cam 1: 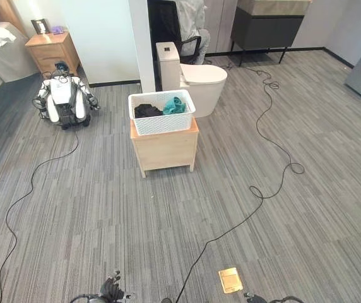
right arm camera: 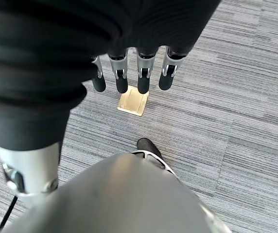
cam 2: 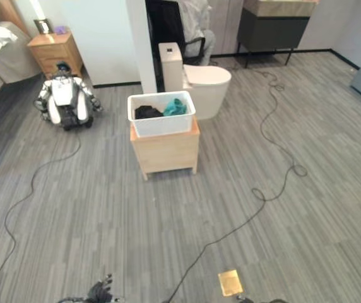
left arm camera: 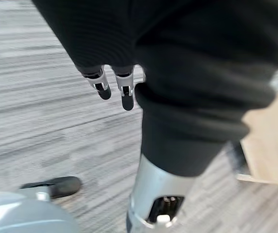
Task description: Grab the laundry basket,head to the washer,open it,put in the laundry and shut it.
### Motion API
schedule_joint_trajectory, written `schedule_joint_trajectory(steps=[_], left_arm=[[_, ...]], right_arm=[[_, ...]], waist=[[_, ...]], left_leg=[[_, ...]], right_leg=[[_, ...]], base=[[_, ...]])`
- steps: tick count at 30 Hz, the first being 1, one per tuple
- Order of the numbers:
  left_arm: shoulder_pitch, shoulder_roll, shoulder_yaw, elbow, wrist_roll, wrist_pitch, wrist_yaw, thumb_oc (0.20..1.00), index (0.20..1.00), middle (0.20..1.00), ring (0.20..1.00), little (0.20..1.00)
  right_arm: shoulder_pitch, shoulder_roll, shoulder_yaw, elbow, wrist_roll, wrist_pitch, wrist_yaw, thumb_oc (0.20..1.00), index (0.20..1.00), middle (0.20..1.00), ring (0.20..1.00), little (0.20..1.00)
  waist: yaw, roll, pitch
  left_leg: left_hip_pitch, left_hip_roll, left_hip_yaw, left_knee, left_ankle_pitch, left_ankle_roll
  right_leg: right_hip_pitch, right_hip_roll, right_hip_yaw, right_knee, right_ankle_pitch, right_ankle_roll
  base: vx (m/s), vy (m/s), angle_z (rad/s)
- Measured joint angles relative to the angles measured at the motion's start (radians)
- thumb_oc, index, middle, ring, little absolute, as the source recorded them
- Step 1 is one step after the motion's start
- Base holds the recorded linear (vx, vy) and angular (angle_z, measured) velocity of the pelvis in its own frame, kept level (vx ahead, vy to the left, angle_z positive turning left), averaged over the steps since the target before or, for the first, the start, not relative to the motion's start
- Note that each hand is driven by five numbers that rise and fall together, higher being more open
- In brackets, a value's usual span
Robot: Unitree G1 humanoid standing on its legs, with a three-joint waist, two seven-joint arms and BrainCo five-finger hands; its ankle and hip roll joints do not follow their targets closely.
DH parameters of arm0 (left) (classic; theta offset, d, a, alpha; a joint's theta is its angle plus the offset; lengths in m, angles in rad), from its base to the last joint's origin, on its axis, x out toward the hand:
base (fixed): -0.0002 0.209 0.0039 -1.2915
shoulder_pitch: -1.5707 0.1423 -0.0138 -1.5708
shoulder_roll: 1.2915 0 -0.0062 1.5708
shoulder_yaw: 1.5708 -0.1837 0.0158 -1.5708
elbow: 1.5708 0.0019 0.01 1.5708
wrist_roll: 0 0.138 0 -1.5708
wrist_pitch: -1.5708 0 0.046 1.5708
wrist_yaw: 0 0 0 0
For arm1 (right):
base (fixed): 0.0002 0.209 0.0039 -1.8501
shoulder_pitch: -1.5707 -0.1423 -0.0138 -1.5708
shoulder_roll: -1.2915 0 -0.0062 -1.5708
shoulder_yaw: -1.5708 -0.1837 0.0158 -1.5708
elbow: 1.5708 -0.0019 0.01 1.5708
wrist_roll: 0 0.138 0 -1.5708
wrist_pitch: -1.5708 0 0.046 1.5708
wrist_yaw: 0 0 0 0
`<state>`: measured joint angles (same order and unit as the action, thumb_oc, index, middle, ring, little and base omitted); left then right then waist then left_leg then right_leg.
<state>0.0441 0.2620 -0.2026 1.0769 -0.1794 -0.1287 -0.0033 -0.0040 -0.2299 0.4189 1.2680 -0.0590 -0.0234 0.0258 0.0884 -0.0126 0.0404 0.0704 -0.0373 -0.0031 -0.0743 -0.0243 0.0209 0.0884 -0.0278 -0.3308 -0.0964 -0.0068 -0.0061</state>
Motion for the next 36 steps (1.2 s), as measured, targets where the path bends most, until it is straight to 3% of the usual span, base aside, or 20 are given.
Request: schedule_joint_trajectory(steps=[36], left_arm=[[0.033, -0.012, -0.015, 0.055, 0.002, 0.002, -0.001, 1.000, 1.000, 1.000, 1.000, 1.000]], right_arm=[[0.003, 0.003, -0.026, 0.004, -0.008, 0.001, 0.001, 1.000, 1.000, 1.000, 1.000, 1.000]], waist=[[-0.021, 0.007, -0.013]], left_leg=[[0.014, 0.003, 0.018, -0.001, 0.000, 0.002]], right_leg=[[0.000, 0.002, 0.021, 0.000, 0.004, 0.002]], base=[[0.00, -0.007, -0.01]])
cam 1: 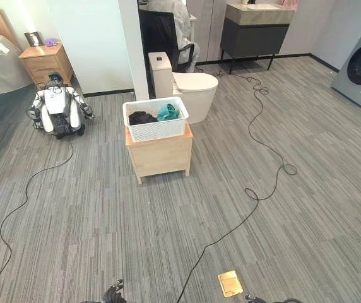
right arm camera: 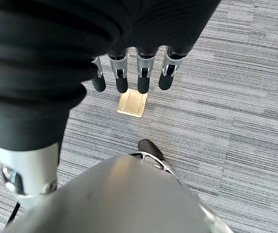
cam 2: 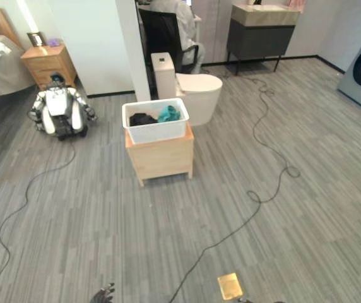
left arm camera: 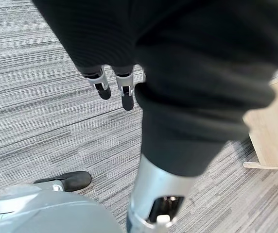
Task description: Grab the laundry basket,head to the washer,open it,put in the laundry and shut it.
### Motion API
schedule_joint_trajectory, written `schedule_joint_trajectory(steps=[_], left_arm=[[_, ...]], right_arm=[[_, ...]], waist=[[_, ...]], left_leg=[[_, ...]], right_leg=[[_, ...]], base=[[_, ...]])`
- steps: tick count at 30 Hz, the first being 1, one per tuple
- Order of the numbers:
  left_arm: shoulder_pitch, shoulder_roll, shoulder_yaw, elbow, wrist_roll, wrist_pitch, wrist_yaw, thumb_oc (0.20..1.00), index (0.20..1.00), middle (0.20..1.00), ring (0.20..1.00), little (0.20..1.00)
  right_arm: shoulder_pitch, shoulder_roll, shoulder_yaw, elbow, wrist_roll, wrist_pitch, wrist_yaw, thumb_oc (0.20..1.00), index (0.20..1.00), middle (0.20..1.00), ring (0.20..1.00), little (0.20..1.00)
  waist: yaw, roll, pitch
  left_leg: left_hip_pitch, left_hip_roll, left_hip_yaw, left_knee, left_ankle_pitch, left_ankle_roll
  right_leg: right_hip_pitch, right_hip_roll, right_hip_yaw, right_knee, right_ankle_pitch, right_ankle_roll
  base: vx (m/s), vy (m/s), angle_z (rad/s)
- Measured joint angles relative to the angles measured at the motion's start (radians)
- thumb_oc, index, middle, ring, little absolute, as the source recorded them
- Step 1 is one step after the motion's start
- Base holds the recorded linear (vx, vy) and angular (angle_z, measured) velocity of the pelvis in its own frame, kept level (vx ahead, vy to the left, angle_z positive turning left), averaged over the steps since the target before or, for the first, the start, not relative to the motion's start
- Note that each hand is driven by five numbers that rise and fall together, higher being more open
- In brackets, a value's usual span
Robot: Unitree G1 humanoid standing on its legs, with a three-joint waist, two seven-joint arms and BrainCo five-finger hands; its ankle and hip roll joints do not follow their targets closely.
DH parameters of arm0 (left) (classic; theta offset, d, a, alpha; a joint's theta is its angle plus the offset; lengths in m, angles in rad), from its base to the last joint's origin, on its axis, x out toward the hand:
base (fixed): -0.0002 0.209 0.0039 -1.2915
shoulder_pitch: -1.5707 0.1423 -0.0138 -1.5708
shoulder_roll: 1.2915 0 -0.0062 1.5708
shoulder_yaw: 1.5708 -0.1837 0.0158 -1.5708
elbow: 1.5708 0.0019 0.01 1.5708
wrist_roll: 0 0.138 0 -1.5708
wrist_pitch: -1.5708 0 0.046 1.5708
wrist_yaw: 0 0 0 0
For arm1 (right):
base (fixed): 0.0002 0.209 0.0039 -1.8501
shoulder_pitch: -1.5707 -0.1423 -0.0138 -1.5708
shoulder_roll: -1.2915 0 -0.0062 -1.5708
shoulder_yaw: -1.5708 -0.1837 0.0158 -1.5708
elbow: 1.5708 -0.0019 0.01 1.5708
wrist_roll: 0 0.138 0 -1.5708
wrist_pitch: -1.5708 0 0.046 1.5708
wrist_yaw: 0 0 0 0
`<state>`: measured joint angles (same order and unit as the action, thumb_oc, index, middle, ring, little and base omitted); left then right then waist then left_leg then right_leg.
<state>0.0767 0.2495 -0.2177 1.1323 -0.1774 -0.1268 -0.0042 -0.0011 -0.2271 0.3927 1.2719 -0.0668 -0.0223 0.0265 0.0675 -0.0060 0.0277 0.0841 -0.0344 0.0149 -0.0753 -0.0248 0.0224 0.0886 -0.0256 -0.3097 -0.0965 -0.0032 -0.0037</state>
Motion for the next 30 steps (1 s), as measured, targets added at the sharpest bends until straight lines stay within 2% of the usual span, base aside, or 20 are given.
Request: schedule_joint_trajectory(steps=[4, 6, 7, 9, 10, 11, 12, 13, 14, 15, 16, 18, 20, 21, 23, 24, 25, 27, 28, 30], left_arm=[[-0.001, 0.007, 0.005, 0.009, 0.000, 0.000, 0.000, 1.000, 1.000, 1.000, 1.000, 1.000], [-0.005, 0.024, 0.008, 0.009, -0.011, 0.000, 0.001, 1.000, 1.000, 1.000, 1.000, 1.000], [-0.030, 0.038, 0.024, 0.008, -0.020, 0.000, 0.002, 1.000, 1.000, 1.000, 1.000, 1.000], [-0.037, 0.042, 0.044, 0.013, -0.021, 0.000, 0.000, 1.000, 1.000, 1.000, 1.000, 1.000], [-0.078, 0.039, 0.054, 0.006, -0.050, -0.003, 0.009, 1.000, 1.000, 1.000, 1.000, 1.000], [-0.085, 0.047, 0.067, 0.014, -0.061, -0.001, 0.020, 1.000, 1.000, 1.000, 1.000, 1.000], [-0.083, 0.052, 0.070, 0.019, -0.061, 0.000, 0.023, 1.000, 1.000, 1.000, 1.000, 1.000], [-0.083, 0.055, 0.078, 0.022, -0.068, 0.000, 0.030, 1.000, 1.000, 1.000, 1.000, 1.000], [-0.084, 0.055, 0.078, 0.021, -0.081, -0.001, 0.031, 1.000, 1.000, 1.000, 1.000, 1.000], [-0.084, 0.053, 0.078, 0.021, -0.089, 0.000, 0.031, 1.000, 1.000, 1.000, 1.000, 1.000], [-0.092, 0.047, 0.071, 0.021, -0.092, -0.001, 0.031, 1.000, 1.000, 1.000, 1.000, 1.000], [-0.105, 0.038, 0.049, 0.022, -0.095, -0.001, 0.031, 1.000, 1.000, 1.000, 1.000, 1.000], [-0.114, 0.021, 0.043, 0.030, -0.098, 0.000, 0.031, 1.000, 1.000, 1.000, 1.000, 1.000], [-0.097, 0.013, 0.044, 0.033, -0.098, 0.000, 0.031, 1.000, 1.000, 1.000, 1.000, 1.000], [-0.094, 0.022, 0.044, 0.035, -0.098, 0.000, 0.030, 1.000, 1.000, 1.000, 1.000, 1.000], [-0.091, 0.031, 0.044, 0.036, -0.098, 0.000, 0.031, 1.000, 1.000, 1.000, 1.000, 1.000], [-0.092, 0.036, 0.044, 0.035, -0.095, 0.002, 0.030, 1.000, 1.000, 1.000, 1.000, 1.000], [-0.097, 0.032, 0.035, 0.018, -0.087, 0.002, 0.024, 1.000, 1.000, 1.000, 1.000, 1.000], [-0.118, 0.040, 0.001, 0.011, -0.087, 0.001, 0.022, 1.000, 1.000, 1.000, 1.000, 1.000], [-0.131, 0.052, -0.026, -0.042, -0.088, -0.003, 0.024, 1.000, 1.000, 1.000, 1.000, 1.000]], right_arm=[[0.008, -0.002, -0.001, -0.020, 0.026, 0.000, 0.000, 1.000, 1.000, 1.000, 1.000, 1.000], [0.013, -0.002, -0.001, -0.044, 0.057, -0.001, 0.002, 1.000, 1.000, 1.000, 1.000, 1.000], [0.010, 0.000, 0.003, -0.080, 0.074, -0.002, 0.004, 1.000, 1.000, 1.000, 1.000, 1.000], [0.004, -0.001, 0.002, -0.089, 0.076, -0.002, 0.003, 1.000, 1.000, 1.000, 1.000, 1.000], [-0.003, -0.020, 0.001, -0.128, 0.093, -0.003, 0.001, 1.000, 1.000, 1.000, 1.000, 1.000], [-0.013, -0.020, 0.006, -0.128, 0.093, -0.001, 0.000, 1.000, 1.000, 1.000, 1.000, 1.000], [-0.019, -0.020, 0.007, -0.133, 0.093, -0.001, 0.000, 1.000, 1.000, 1.000, 1.000, 1.000], [-0.018, -0.024, 0.009, -0.131, 0.093, 0.001, -0.001, 1.000, 1.000, 1.000, 1.000, 1.000], [-0.021, -0.029, 0.009, -0.130, 0.093, 0.001, -0.001, 1.000, 1.000, 1.000, 1.000, 1.000], [-0.024, -0.035, 0.013, -0.130, 0.093, 0.003, -0.002, 1.000, 1.000, 1.000, 1.000, 1.000], [-0.035, -0.049, 0.028, -0.127, 0.094, 0.002, -0.004, 1.000, 1.000, 1.000, 1.000, 1.000], [-0.064, -0.063, 0.030, -0.119, 0.097, 0.002, -0.005, 1.000, 1.000, 1.000, 1.000, 1.000], [-0.097, -0.061, 0.032, -0.084, 0.112, 0.005, -0.005, 1.000, 1.000, 1.000, 1.000, 1.000], [-0.111, -0.051, 0.030, -0.079, 0.113, -0.002, -0.005, 1.000, 1.000, 1.000, 1.000, 1.000], [-0.095, -0.016, 0.031, -0.016, 0.112, -0.003, -0.001, 1.000, 1.000, 1.000, 1.000, 1.000], [-0.088, -0.003, 0.031, 0.001, 0.112, -0.003, 0.000, 1.000, 1.000, 1.000, 1.000, 1.000], [-0.085, 0.000, 0.027, 0.008, 0.112, -0.003, 0.000, 1.000, 1.000, 1.000, 1.000, 1.000], [-0.081, -0.017, 0.024, -0.011, 0.110, -0.003, 0.000, 1.000, 1.000, 1.000, 1.000, 1.000], [-0.064, -0.025, 0.021, -0.040, 0.111, -0.002, -0.001, 1.000, 1.000, 1.000, 1.000, 1.000], [-0.058, -0.037, 0.001, -0.048, 0.110, -0.003, -0.001, 1.000, 1.000, 1.000, 1.000, 1.000]], waist=[[-0.003, -0.004, 0.002], [-0.005, -0.018, 0.017], [0.001, -0.045, 0.058], [0.006, -0.069, 0.086], [0.009, -0.082, 0.127], [0.019, -0.090, 0.155], [0.022, -0.092, 0.160], [0.026, -0.090, 0.170], [0.031, -0.080, 0.180], [0.030, -0.073, 0.184], [0.032, -0.072, 0.173], [0.037, -0.045, 0.181], [0.056, -0.030, 0.172], [0.078, -0.035, 0.144], [0.091, -0.082, 0.094], [0.092, -0.113, 0.079], [0.081, -0.125, 0.068], [0.048, -0.075, 0.086], [0.015, -0.073, 0.085], [0.001, -0.051, 0.096]], left_leg=[[-0.015, 0.006, -0.002, 0.002, 0.000, 0.000], [-0.045, 0.014, -0.004, 0.033, -0.006, -0.010], [-0.102, 0.017, -0.003, 0.143, -0.037, -0.049], [-0.178, 0.017, -0.006, 0.290, -0.051, -0.072], [-0.362, 0.033, -0.006, 0.603, -0.063, -0.104], [-0.435, 0.069, 0.001, 0.687, -0.067, -0.101], [-0.456, 0.090, 0.005, 0.682, -0.067, -0.101], [-0.471, 0.137, 0.046, 0.609, -0.057, -0.106], [-0.476, 0.146, 0.058, 0.549, -0.047, -0.109], [-0.469, 0.147, 0.067, 0.461, -0.034, -0.111], [-0.465, 0.143, 0.087, 0.286, 0.011, -0.128], [-0.468, 0.134, 0.106, 0.177, 0.074, -0.146], [-0.458, 0.123, 0.107, 0.100, 0.103, -0.147], [-0.409, 0.108, 0.103, 0.080, 0.146, -0.106], [-0.402, 0.062, 0.090, 0.165, 0.166, -0.053], [-0.391, 0.038, 0.108, 0.183, 0.128, -0.003], [-0.334, 0.019, 0.130, 0.164, 0.089, 0.033], [-0.257, 0.021, 0.127, 0.124, 0.081, 0.056], [-0.218, -0.007, 0.113, 0.122, 0.056, 0.059], [-0.178, -0.026, 0.092, 0.123, 0.008, 0.085]], right_leg=[[-0.008, 0.006, 0.000, 0.000, -0.002, -0.003], [-0.026, 0.015, 0.002, 0.005, -0.007, -0.011], [-0.030, 0.015, 0.005, 0.000, -0.008, -0.028], [-0.033, 0.020, 0.006, 0.009, 0.005, -0.040], [-0.057, 0.023, -0.006, 0.029, -0.023, -0.062], [-0.041, 0.040, -0.005, 0.013, -0.016, -0.073], [-0.030, 0.048, -0.005, 0.003, -0.017, -0.074], [-0.023, 0.062, -0.005, 0.001, -0.023, -0.077], [-0.010, 0.066, -0.004, 0.000, -0.029, -0.077], [-0.011, 0.065, -0.004, 0.000, -0.035, -0.071], [-0.019, 0.061, -0.002, 0.000, -0.042, -0.064], [-0.016, 0.067, 0.000, 0.000, -0.047, -0.064], [-0.011, 0.069, 0.019, 0.000, -0.062, -0.049], [0.048, 0.064, 0.055, 0.000, -0.106, -0.030], [0.083, 0.016, 0.061, 0.030, -0.172, 0.006], [0.084, -0.017, 0.062, 0.065, -0.202, 0.021], [0.027, -0.054, 0.051, 0.266, -0.219, 0.045], [-0.130, -0.110, 0.057, 0.677, -0.162, 0.089], [-0.247, -0.177, 0.066, 0.927, -0.121, 0.107], [-0.334, -0.222, 0.069, 0.978, -0.124, 0.106]], base=[[-0.02, -0.123, 0.01], [-0.06, -0.266, 0.03], [-0.12, -0.340, -0.03], [-0.07, -0.190, 0.03], [0.12, -0.075, 0.04], [0.13, -0.075, 0.01], [0.28, 0.025, -0.08], [0.27, 0.080, -0.02], [0.27, 0.080, 0.00], [0.19, 0.052, 0.02], [0.35, 0.084, 0.05], [0.39, 0.102, -0.01], [0.52, 0.161, -0.34], [0.64, 0.224, -0.59], [0.48, 0.238, -0.32], [0.47, 0.360, -0.26], [0.43, 0.353, -0.31], [0.30, 0.222, -0.01], [0.35, 0.136, 0.40], [0.36, 0.062, 0.28]])
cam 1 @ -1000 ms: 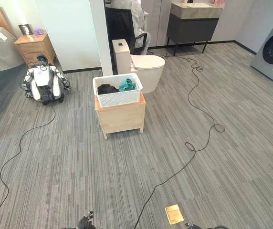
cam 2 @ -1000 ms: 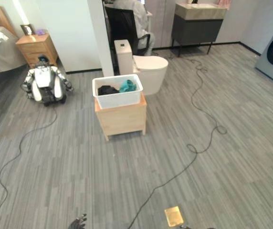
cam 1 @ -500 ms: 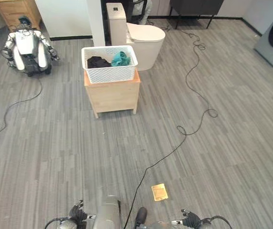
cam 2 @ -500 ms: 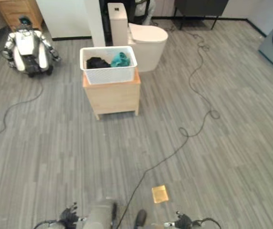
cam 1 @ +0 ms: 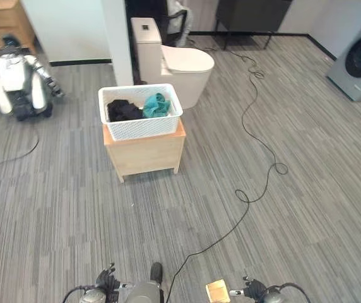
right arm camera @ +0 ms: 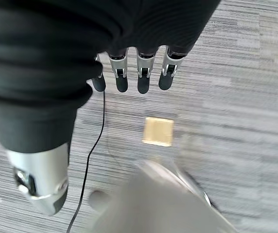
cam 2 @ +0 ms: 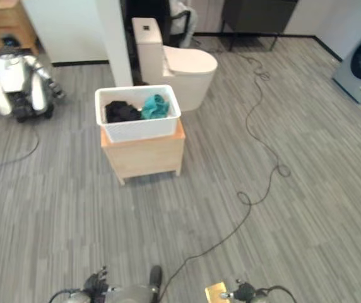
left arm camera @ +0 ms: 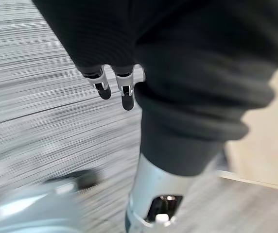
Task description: Grab the laundry basket,head to the washer,open it,put in the laundry and shut it.
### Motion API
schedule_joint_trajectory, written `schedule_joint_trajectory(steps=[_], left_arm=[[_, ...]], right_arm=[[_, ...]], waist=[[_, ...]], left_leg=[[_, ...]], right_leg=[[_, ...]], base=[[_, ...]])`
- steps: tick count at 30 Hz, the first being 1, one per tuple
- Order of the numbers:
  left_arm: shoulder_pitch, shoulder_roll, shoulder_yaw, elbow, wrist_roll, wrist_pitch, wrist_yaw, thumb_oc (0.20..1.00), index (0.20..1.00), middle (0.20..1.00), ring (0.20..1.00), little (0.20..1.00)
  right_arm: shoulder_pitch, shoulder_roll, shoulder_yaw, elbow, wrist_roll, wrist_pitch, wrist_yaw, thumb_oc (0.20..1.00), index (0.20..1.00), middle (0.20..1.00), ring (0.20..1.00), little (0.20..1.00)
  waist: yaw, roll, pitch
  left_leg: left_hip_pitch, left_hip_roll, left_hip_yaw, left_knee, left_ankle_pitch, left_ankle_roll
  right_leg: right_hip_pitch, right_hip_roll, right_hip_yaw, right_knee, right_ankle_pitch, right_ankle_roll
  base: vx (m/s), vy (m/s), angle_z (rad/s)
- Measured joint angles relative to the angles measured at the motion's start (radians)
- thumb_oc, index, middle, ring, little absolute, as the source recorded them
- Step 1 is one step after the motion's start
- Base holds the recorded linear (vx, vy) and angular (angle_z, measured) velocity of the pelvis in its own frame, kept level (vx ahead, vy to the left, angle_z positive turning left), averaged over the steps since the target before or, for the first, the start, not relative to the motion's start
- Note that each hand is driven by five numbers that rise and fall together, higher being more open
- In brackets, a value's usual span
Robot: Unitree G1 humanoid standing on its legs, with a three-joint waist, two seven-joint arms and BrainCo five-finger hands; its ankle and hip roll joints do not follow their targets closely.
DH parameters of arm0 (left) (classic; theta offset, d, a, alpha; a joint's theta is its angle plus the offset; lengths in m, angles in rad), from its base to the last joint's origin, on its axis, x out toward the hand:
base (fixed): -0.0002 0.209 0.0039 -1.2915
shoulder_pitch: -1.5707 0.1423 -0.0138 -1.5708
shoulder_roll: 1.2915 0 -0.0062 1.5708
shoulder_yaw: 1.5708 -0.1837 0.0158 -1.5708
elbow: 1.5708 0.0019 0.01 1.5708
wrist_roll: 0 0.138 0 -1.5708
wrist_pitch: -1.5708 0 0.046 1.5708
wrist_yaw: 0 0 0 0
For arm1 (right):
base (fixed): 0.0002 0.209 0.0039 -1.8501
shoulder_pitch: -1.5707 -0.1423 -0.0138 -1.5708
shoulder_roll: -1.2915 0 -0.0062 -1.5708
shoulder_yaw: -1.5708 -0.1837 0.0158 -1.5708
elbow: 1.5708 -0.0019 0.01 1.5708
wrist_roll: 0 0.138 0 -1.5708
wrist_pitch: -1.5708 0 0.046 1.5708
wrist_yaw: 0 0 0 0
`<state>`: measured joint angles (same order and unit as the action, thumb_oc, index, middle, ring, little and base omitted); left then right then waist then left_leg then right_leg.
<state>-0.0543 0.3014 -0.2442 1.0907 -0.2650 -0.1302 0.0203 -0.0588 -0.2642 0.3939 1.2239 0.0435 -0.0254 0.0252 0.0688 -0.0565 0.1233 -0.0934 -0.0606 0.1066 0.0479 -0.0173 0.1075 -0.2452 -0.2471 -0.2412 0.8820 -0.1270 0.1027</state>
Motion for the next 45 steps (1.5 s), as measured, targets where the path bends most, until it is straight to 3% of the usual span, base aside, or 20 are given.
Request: schedule_joint_trajectory(steps=[1, 2, 5, 6, 9, 12, 13, 14, 16, 20, 23, 25, 27, 28, 30, 33, 35, 36, 40, 45], left_arm=[[-0.023, -0.001, -0.017, -0.003, 0.001, 0.001, -0.002, 1.000, 1.000, 1.000, 1.000, 1.000], [-0.030, -0.002, -0.017, -0.002, 0.001, 0.001, -0.003, 1.000, 1.000, 1.000, 1.000, 1.000], [-0.037, -0.002, -0.012, -0.009, 0.001, 0.000, -0.001, 1.000, 1.000, 1.000, 1.000, 1.000], [-0.034, 0.002, -0.004, -0.009, 0.001, 0.000, -0.002, 1.000, 1.000, 1.000, 1.000, 1.000], [-0.036, -0.004, -0.004, -0.008, 0.008, 0.001, -0.001, 1.000, 1.000, 1.000, 1.000, 1.000], [-0.022, -0.012, -0.010, -0.008, 0.010, 0.000, -0.001, 1.000, 1.000, 1.000, 1.000, 1.000], [0.007, -0.007, -0.014, -0.006, 0.010, 0.000, -0.002, 1.000, 1.000, 1.000, 1.000, 1.000], [0.018, -0.029, -0.013, -0.005, 0.009, 0.000, 0.000, 1.000, 1.000, 1.000, 1.000, 1.000], [0.027, -0.058, -0.013, 0.009, 0.009, 0.000, -0.003, 1.000, 1.000, 1.000, 1.000, 1.000], [0.082, -0.071, 0.046, 0.022, 0.003, 0.000, -0.004, 1.000, 1.000, 1.000, 1.000, 1.000], [0.061, -0.066, 0.115, 0.022, -0.014, -0.001, -0.001, 1.000, 1.000, 1.000, 1.000, 1.000], [0.059, -0.064, 0.136, 0.007, -0.046, 0.000, 0.007, 1.000, 1.000, 1.000, 1.000, 1.000], [0.054, -0.057, 0.153, -0.074, -0.089, -0.002, 0.019, 1.000, 1.000, 1.000, 1.000, 1.000], [0.060, -0.050, 0.152, -0.137, -0.092, -0.004, 0.026, 1.000, 1.000, 1.000, 1.000, 1.000], [0.054, -0.046, 0.152, -0.179, -0.114, -0.003, 0.037, 1.000, 1.000, 1.000, 1.000, 1.000], [0.055, -0.034, 0.151, -0.298, -0.131, -0.009, 0.056, 1.000, 1.000, 1.000, 1.000, 1.000], [0.088, -0.031, 0.171, -0.346, -0.140, -0.010, 0.076, 1.000, 1.000, 1.000, 1.000, 1.000], [0.113, -0.024, 0.190, -0.378, -0.157, -0.009, 0.087, 1.000, 1.000, 1.000, 1.000, 1.000], [0.173, 0.051, 0.204, -0.486, -0.147, 0.010, 0.094, 1.000, 1.000, 1.000, 1.000, 1.000], [0.177, 0.064, 0.271, -0.592, -0.068, 0.050, 0.141, 1.000, 1.000, 1.000, 1.000, 1.000]], right_arm=[[-0.011, -0.011, -0.010, -0.006, 0.002, -0.002, 0.000, 1.000, 1.000, 1.000, 1.000, 1.000], [-0.013, -0.016, -0.014, -0.023, 0.002, -0.005, 0.000, 1.000, 1.000, 1.000, 1.000, 1.000], [-0.016, -0.020, -0.019, -0.030, 0.000, -0.012, 0.001, 1.000, 1.000, 1.000, 1.000, 1.000], [-0.017, -0.015, -0.019, -0.027, 0.000, -0.011, 0.001, 1.000, 1.000, 1.000, 1.000, 1.000], [-0.015, -0.006, -0.065, -0.009, 0.000, -0.012, 0.004, 1.000, 1.000, 1.000, 1.000, 1.000], [-0.006, 0.006, -0.092, 0.016, 0.000, -0.011, 0.003, 1.000, 1.000, 1.000, 1.000, 1.000], [0.037, 0.021, -0.098, 0.019, 0.000, -0.011, 0.004, 1.000, 1.000, 1.000, 1.000, 1.000], [0.059, 0.013, -0.111, 0.028, 0.000, -0.011, 0.003, 1.000, 1.000, 1.000, 1.000, 1.000], [0.053, 0.008, -0.128, 0.066, 0.000, -0.002, 0.004, 1.000, 1.000, 1.000, 1.000, 1.000], [0.050, -0.008, -0.123, 0.069, 0.006, -0.002, 0.000, 1.000, 1.000, 1.000, 1.000, 1.000], [0.069, -0.038, -0.135, 0.042, 0.048, -0.002, -0.007, 1.000, 1.000, 1.000, 1.000, 1.000], [0.073, -0.044, -0.136, 0.003, 0.073, -0.003, -0.021, 1.000, 1.000, 1.000, 1.000, 1.000], [0.074, -0.054, -0.143, -0.064, 0.107, -0.017, -0.037, 1.000, 1.000, 1.000, 1.000, 1.000], [0.069, -0.068, -0.159, -0.113, 0.123, -0.022, -0.049, 1.000, 1.000, 1.000, 1.000, 1.000], [0.065, -0.090, -0.186, -0.162, 0.143, -0.023, -0.059, 1.000, 1.000, 1.000, 1.000, 1.000], [0.050, -0.154, -0.258, -0.273, 0.183, -0.039, -0.090, 1.000, 1.000, 1.000, 1.000, 1.000], [0.027, -0.166, -0.278, -0.321, 0.197, -0.039, -0.100, 1.000, 1.000, 1.000, 1.000, 1.000], [0.032, -0.165, -0.277, -0.383, 0.195, -0.044, -0.106, 1.000, 1.000, 1.000, 1.000, 1.000], [0.070, -0.159, -0.310, -0.525, 0.196, -0.035, -0.112, 1.000, 1.000, 1.000, 1.000, 1.000], [0.007, -0.156, -0.334, -0.605, 0.199, -0.003, -0.127, 1.000, 1.000, 1.000, 1.000, 1.000]], waist=[[-0.012, 0.031, 0.021], [-0.026, 0.046, 0.031], [-0.033, 0.064, 0.036], [-0.030, 0.059, 0.035], [-0.060, 0.044, 0.038], [-0.063, 0.018, 0.030], [-0.069, -0.027, 0.001], [-0.071, -0.016, -0.012], [-0.068, 0.021, -0.032], [-0.060, -0.001, -0.047], [-0.049, -0.024, -0.037], [-0.048, -0.037, -0.033], [-0.036, -0.058, -0.003], [-0.032, -0.062, 0.010], [-0.033, -0.053, 0.032], [-0.028, 0.011, 0.074], [-0.015, 0.045, 0.075], [-0.004, 0.039, 0.075], [0.002, -0.022, 0.053], [0.009, -0.024, 0.051]], left_leg=[[0.051, 0.008, -0.013, -0.020, -0.006, 0.008], [0.073, 0.005, -0.019, -0.021, -0.006, 0.007], [0.156, -0.003, -0.022, -0.024, -0.053, -0.065], [0.181, -0.013, -0.037, -0.027, -0.069, -0.081], [0.242, -0.022, -0.076, -0.048, -0.099, -0.109], [0.331, -0.020, -0.076, -0.069, -0.115, -0.133], [0.380, -0.024, -0.104, -0.059, -0.134, -0.162], [0.413, 0.009, -0.127, -0.053, -0.156, -0.181], [0.420, 0.081, -0.127, 0.002, -0.164, -0.197], [0.310, 0.141, -0.135, 0.312, -0.162, -0.215], [0.125, 0.150, -0.183, 0.580, -0.161, -0.223], [0.043, 0.151, -0.218, 0.660, -0.158, -0.212], [-0.077, 0.169, -0.255, 0.632, -0.161, -0.213], [-0.112, 0.181, -0.262, 0.494, -0.156, -0.215], [-0.133, 0.193, -0.242, 0.357, -0.145, -0.231], [-0.126, 0.205, -0.218, 0.037, -0.004, -0.230], [-0.086, 0.208, -0.206, -0.001, 0.058, -0.224], [-0.054, 0.187, -0.189, -0.010, 0.104, -0.222], [0.003, 0.109, -0.118, -0.051, 0.095, -0.167], [0.046, 0.075, -0.056, -0.094, 0.084, -0.135]], right_leg=[[-0.030, -0.005, -0.025, -0.059, -0.029, -0.040], [-0.055, 0.004, -0.027, -0.120, -0.028, -0.039], [-0.085, 0.022, -0.091, -0.481, 0.002, -0.043], [-0.083, 0.044, -0.086, -0.634, 0.045, -0.014], [-0.104, 0.055, -0.008, -0.845, 0.160, 0.030], [-0.092, 0.064, -0.018, -0.848, 0.216, -0.014], [-0.039, 0.072, -0.011, -0.826, 0.204, -0.051], [-0.018, 0.089, 0.003, -0.803, 0.287, -0.074], [0.010, 0.149, -0.023, -0.762, 0.230, -0.099], [0.124, 0.248, 0.007, -0.833, 0.189, -0.192], [0.200, 0.282, 0.031, -0.901, 0.177, -0.223], [0.222, 0.283, 0.040, -0.913, 0.156, -0.237], [0.251, 0.272, 0.047, -0.938, 0.157, -0.234], [0.259, 0.258, 0.052, -0.946, 0.166, -0.217], [0.286, 0.245, 0.052, -0.969, 0.161, -0.206], [0.319, 0.235, 0.063, -0.969, 0.132, -0.150], [0.338, 0.236, 0.102, -0.965, 0.122, -0.108], [0.350, 0.211, 0.128, -0.957, 0.111, -0.086], [0.369, 0.121, 0.124, -0.956, 0.105, -0.055], [0.370, 0.078, 0.123, -0.968, 0.129, -0.019]], base=[[0.26, -0.031, 0.26], [0.39, -0.069, 0.33], [0.39, -0.145, 0.30], [0.55, -0.226, 0.52], [0.44, -0.187, 0.76], [0.35, -0.199, 0.65], [0.39, -0.274, 0.86], [0.51, -0.383, 0.88], [0.27, -0.264, 0.32], [0.19, -0.303, -0.39], [0.07, -0.190, -0.25], [0.07, -0.101, -0.22], [0.08, -0.003, -0.17], [0.06, 0.048, -0.06], [0.12, 0.124, 0.00], [0.16, 0.149, -0.07], [0.20, 0.161, -0.60], [0.20, 0.159, -0.62], [0.17, 0.172, -0.27], [0.06, 0.145, -0.34]])
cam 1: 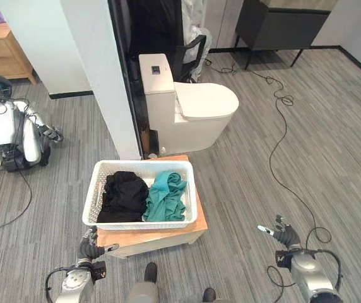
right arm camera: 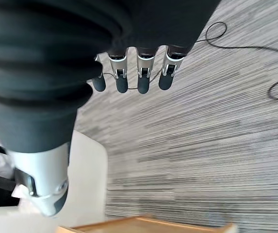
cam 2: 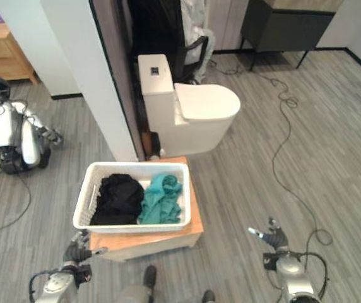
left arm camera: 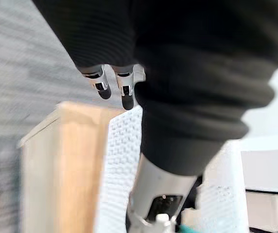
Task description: Grab the laundry basket,head to the washer,open it,put in the laundry and shut it.
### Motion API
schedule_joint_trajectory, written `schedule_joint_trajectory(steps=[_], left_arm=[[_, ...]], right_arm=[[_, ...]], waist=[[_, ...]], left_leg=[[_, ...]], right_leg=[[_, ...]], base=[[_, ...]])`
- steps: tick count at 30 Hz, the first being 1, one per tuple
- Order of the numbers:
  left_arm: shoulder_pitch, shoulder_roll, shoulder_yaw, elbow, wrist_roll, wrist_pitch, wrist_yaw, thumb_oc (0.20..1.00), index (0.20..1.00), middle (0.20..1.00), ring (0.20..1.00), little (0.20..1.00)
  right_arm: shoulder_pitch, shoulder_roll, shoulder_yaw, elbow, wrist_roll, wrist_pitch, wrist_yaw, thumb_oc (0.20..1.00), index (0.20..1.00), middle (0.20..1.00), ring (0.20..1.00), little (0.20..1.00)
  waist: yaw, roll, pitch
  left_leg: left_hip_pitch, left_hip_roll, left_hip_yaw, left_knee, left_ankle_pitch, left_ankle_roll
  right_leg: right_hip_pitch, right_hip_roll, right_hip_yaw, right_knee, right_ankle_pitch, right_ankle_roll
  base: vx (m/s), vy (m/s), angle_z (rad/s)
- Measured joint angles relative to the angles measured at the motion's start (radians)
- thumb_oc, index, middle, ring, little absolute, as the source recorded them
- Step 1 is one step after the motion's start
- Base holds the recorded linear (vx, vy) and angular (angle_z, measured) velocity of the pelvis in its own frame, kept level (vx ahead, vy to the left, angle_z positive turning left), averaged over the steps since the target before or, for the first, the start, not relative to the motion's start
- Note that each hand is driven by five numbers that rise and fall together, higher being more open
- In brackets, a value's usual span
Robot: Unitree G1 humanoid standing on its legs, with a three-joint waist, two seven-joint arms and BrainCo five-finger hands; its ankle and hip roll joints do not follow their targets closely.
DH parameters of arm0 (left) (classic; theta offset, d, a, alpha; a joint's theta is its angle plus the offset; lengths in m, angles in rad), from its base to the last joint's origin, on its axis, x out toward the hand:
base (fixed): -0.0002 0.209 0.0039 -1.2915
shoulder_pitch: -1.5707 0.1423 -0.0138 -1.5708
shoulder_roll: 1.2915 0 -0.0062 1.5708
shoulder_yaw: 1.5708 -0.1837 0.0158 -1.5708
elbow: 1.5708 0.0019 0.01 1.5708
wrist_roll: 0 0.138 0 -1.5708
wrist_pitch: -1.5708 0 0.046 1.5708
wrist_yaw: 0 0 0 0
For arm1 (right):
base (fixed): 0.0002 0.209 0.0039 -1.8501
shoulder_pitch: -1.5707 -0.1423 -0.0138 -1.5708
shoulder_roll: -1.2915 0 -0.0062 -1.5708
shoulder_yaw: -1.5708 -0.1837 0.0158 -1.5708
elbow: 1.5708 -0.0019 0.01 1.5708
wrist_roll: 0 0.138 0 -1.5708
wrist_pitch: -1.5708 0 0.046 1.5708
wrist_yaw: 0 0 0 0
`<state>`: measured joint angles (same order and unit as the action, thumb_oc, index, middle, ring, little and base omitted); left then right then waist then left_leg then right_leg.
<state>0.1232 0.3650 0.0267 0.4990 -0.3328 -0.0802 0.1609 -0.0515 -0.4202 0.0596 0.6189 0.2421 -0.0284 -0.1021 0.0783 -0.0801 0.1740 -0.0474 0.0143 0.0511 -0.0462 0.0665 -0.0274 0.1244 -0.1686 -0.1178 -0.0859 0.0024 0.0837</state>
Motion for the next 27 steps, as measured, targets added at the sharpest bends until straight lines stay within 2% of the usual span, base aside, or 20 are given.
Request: schedule_joint_trajectory(steps=[3, 7, 16, 23, 24, 27], left_arm=[[-0.027, 0.004, 0.040, -0.122, 0.083, 0.019, 0.053, 1.000, 1.000, 1.000, 1.000, 1.000], [-0.086, 0.045, 0.044, -0.303, 0.189, 0.033, 0.064, 1.000, 1.000, 1.000, 1.000, 1.000], [-0.110, 0.095, 0.048, -0.406, 0.328, 0.077, 0.060, 1.000, 1.000, 1.000, 1.000, 1.000], [-0.255, 0.105, 0.025, -0.249, 0.354, 0.132, 0.079, 1.000, 1.000, 1.000, 1.000, 1.000], [-0.320, 0.120, -0.013, -0.160, 0.353, 0.156, 0.100, 1.000, 1.000, 1.000, 1.000, 1.000], [-0.428, 0.134, -0.060, -0.073, 0.353, 0.180, 0.132, 1.000, 1.000, 1.000, 1.000, 1.000]], right_arm=[[-0.070, -0.001, 0.001, -0.027, 0.000, 0.014, -0.011, 1.000, 1.000, 1.000, 1.000, 1.000], [-0.120, -0.028, 0.002, -0.071, -0.002, 0.033, -0.027, 1.000, 1.000, 1.000, 1.000, 1.000], [-0.158, -0.037, 0.016, -0.069, -0.014, 0.056, -0.027, 1.000, 1.000, 1.000, 1.000, 1.000], [-0.188, -0.018, 0.092, -0.066, -0.020, 0.081, -0.027, 1.000, 1.000, 1.000, 1.000, 1.000], [-0.213, -0.011, 0.122, -0.061, -0.019, 0.084, -0.026, 1.000, 1.000, 1.000, 1.000, 1.000], [-0.267, 0.001, 0.151, -0.061, 0.003, 0.086, -0.029, 1.000, 1.000, 1.000, 1.000, 1.000]], waist=[[0.001, 0.006, 0.002], [0.020, 0.009, 0.002], [0.031, 0.018, 0.000], [0.021, 0.018, 0.001], [0.021, 0.018, 0.001], [0.015, 0.017, 0.023]], left_leg=[[0.006, -0.009, 0.014, -0.022, 0.005, 0.007], [-0.024, -0.009, 0.008, -0.032, 0.014, 0.005], [-0.042, -0.007, -0.010, -0.029, 0.024, -0.001], [-0.045, 0.004, -0.008, -0.029, 0.031, -0.010], [-0.056, 0.011, -0.008, -0.029, 0.035, -0.016], [-0.088, 0.026, -0.008, -0.027, 0.051, -0.020]], right_leg=[[-0.011, -0.008, -0.003, -0.001, 0.003, 0.005], [-0.042, -0.006, -0.009, -0.001, 0.002, 0.008], [-0.048, -0.003, -0.030, -0.001, -0.011, 0.029], [-0.056, 0.007, -0.028, -0.002, -0.011, 0.031], [-0.067, 0.013, -0.028, -0.002, -0.010, 0.032], [-0.103, 0.028, -0.025, -0.001, 0.004, 0.032]], base=[[0.01, 0.075, -0.16], [-0.01, 0.033, 0.04], [0.01, -0.007, 0.06], [-0.04, 0.002, -0.02], [-0.11, -0.003, -0.03], [-0.18, -0.004, -0.04]])
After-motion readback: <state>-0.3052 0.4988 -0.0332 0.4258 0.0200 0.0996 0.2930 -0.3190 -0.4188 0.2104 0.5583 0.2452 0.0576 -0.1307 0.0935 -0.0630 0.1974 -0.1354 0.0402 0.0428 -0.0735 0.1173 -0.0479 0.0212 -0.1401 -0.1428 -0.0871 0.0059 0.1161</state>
